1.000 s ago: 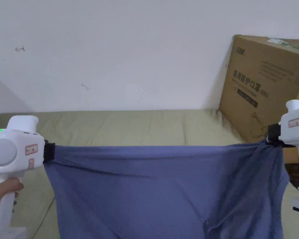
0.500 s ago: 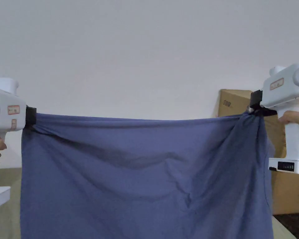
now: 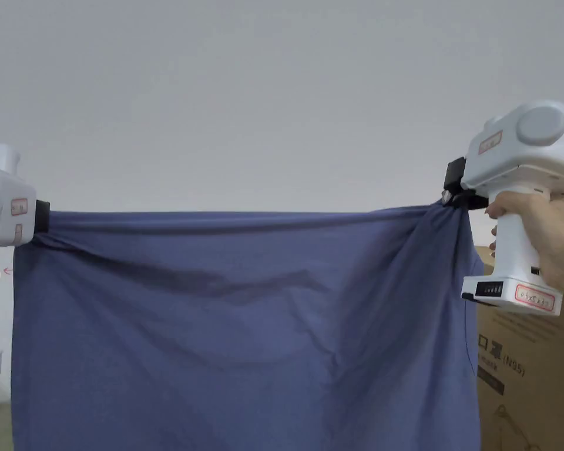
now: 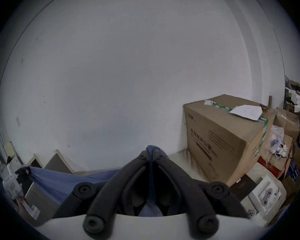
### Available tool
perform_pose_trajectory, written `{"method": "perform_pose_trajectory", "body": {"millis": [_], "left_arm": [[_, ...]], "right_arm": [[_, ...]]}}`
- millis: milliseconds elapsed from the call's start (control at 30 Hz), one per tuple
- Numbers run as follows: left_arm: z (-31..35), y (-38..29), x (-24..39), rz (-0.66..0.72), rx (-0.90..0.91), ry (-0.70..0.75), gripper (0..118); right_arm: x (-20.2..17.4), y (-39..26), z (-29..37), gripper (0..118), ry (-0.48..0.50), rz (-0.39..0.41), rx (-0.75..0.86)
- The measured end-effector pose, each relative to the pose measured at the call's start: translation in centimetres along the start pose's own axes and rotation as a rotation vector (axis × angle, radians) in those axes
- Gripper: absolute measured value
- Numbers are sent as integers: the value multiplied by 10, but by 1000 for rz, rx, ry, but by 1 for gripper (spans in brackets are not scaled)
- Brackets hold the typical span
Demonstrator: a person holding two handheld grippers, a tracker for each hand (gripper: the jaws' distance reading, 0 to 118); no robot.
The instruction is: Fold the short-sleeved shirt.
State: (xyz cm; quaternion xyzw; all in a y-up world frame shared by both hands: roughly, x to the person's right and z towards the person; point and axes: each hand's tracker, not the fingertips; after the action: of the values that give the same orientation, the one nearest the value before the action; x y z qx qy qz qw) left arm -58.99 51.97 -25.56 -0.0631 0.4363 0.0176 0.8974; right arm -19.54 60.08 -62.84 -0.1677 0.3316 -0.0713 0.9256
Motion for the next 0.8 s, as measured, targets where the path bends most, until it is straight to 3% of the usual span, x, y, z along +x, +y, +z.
{"method": "perform_pose_trajectory", "body": {"millis": [233, 467, 533, 633, 700, 800], "left_arm": [[-41, -75, 7, 1, -118, 13, 6], [-98, -224, 36, -7, -388, 27, 6], [-108, -275, 41, -29, -514, 39, 6], [-105, -352, 38, 45, -655, 27, 6], [-94, -393, 33, 61, -720, -15, 6], [-70, -417, 29, -23, -753, -1, 6]], "right_arm": [[13, -65, -55, 0, -29, 25, -127], [40, -206, -155, 0, -122, 64, -400], [53, -255, -177, 0, -150, 53, -487], [71, -325, -188, 0, -126, -46, -572], [88, -368, -198, 0, -134, 4, -658], [98, -410, -181, 0, -156, 69, -689]]}}
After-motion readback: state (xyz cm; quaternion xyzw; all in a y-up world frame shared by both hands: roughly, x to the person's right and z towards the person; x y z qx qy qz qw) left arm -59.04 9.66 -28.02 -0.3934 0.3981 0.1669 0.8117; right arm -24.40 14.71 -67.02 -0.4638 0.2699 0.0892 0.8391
